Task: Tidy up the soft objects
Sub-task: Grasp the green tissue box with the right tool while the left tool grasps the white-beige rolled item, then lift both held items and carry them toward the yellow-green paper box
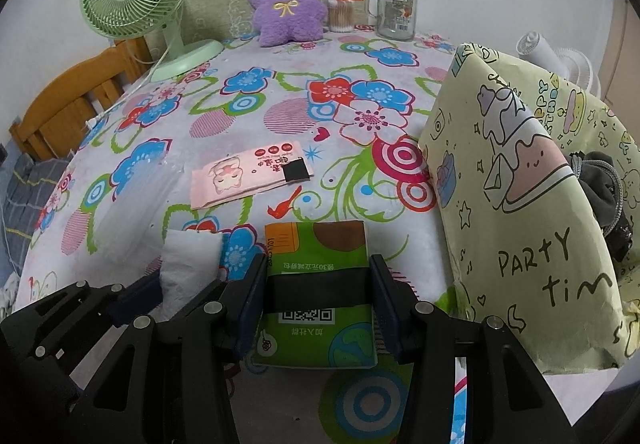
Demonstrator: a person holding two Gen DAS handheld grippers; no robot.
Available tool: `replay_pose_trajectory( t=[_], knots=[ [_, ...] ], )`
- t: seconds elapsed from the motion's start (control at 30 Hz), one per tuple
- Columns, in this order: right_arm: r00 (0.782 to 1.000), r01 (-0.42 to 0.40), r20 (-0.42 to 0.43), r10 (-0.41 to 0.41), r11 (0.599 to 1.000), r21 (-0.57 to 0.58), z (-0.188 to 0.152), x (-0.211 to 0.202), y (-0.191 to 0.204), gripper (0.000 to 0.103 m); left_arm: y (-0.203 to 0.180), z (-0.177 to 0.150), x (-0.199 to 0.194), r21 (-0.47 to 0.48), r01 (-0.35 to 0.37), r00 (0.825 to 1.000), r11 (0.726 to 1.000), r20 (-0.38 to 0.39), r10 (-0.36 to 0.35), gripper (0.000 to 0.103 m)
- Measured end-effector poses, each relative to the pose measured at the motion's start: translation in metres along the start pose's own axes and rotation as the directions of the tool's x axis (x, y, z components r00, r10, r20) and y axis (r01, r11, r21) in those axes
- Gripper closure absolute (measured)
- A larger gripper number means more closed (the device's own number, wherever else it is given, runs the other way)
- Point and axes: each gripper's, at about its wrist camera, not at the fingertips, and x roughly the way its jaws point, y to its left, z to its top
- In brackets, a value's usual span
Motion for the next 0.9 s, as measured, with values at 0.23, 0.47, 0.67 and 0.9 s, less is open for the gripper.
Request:
replay_pose_trajectory(
  t=[0.23, 0.47, 0.67, 0.9],
  knots=[
    [1.0, -0.002, 0.012, 0.003, 1.0, -0.006, -0.002, -0.008, 0.004, 0.049, 0.002, -0.003, -0.009, -0.005, 0.002, 1.0, 1.0, 0.01, -0.002, 0.082],
    [0.999, -0.004, 0.04, 0.005, 1.0, -0.015, -0.003, -0.021, 0.01, 0.049, 0.004, -0.004, -0.022, -0.006, -0.005, 0.999, 1.0, 0.034, 0.005, 0.082],
    [0.998, -0.004, 0.069, 0.006, 1.0, -0.02, -0.004, -0.034, 0.013, 0.049, 0.003, -0.006, -0.036, -0.004, -0.009, 0.998, 1.0, 0.064, 0.01, 0.082],
    [0.994, -0.007, 0.108, 0.01, 1.0, -0.023, -0.006, -0.054, 0.014, 0.049, -0.001, -0.006, -0.053, 0.001, -0.015, 0.995, 1.0, 0.098, 0.014, 0.082]
  ],
)
